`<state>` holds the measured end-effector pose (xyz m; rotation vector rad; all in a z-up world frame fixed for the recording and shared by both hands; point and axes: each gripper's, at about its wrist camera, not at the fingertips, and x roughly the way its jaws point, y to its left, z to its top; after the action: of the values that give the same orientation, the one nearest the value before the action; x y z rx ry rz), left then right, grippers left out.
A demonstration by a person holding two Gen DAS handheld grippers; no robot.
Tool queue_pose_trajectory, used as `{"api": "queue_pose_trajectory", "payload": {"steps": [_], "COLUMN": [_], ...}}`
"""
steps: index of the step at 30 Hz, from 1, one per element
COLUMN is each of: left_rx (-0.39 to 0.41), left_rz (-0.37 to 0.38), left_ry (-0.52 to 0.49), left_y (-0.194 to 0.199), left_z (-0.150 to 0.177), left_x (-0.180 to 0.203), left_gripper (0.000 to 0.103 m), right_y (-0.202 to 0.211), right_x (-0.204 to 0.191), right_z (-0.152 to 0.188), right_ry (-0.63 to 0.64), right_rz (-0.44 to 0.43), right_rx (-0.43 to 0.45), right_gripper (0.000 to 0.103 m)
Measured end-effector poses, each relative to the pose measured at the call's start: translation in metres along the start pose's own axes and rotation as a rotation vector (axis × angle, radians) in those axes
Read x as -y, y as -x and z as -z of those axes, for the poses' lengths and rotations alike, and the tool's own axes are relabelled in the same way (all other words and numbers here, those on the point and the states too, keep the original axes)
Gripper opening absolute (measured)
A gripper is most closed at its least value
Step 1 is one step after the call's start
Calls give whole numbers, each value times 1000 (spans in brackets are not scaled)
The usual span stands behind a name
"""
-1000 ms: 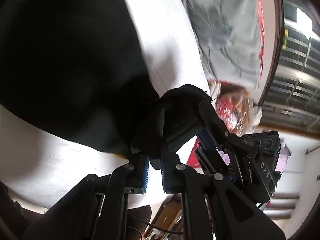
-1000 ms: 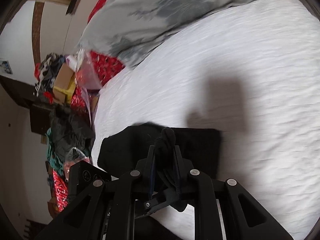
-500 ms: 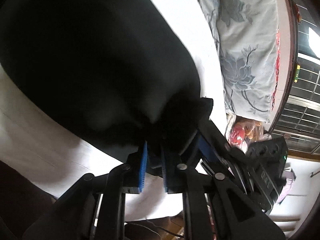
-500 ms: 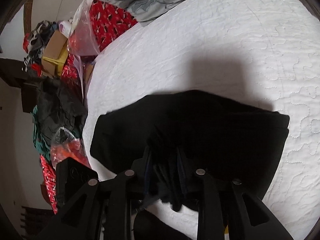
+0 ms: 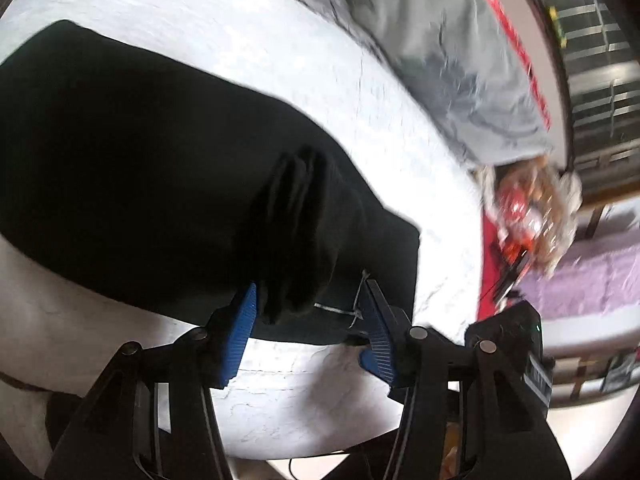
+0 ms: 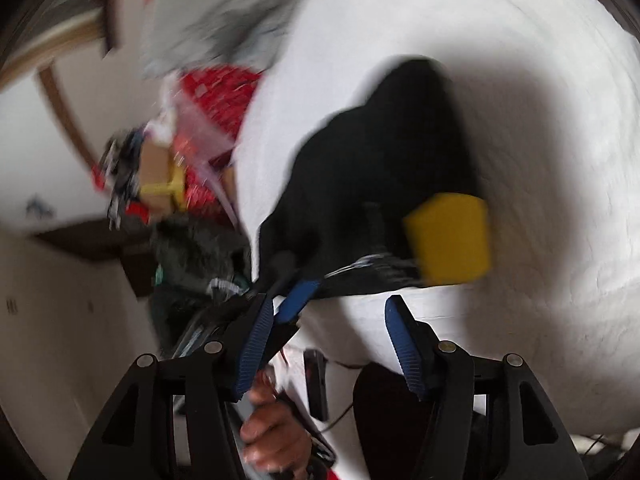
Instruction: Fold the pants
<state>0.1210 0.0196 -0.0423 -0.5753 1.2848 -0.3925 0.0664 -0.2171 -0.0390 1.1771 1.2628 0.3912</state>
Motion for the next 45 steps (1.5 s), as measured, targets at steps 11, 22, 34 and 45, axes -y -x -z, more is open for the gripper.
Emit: {"api": "queue_pose_trajectory", "payload": {"steps": [11,22,34,45], "left_rx": [8,90,57,37], "left_rz": [-279,-140,-299,-288], "left_ry": [-179,-208,-323,-274], "left_y": [-39,27,-52,30], "left_z": [0,4,-15,-51], "left_x": [29,26,52,-17], "left_gripper": [17,19,34,34], "right_y": [18,62,26,26], "right_x": [38,22,21,-36], "right_z": [-12,2,-17,6], "right_ry": [-74,-11,320,468], "right_rz": [89,124,404,403], "right_rx": [231,192,282,310], "right_gripper": [8,23,8,33]}}
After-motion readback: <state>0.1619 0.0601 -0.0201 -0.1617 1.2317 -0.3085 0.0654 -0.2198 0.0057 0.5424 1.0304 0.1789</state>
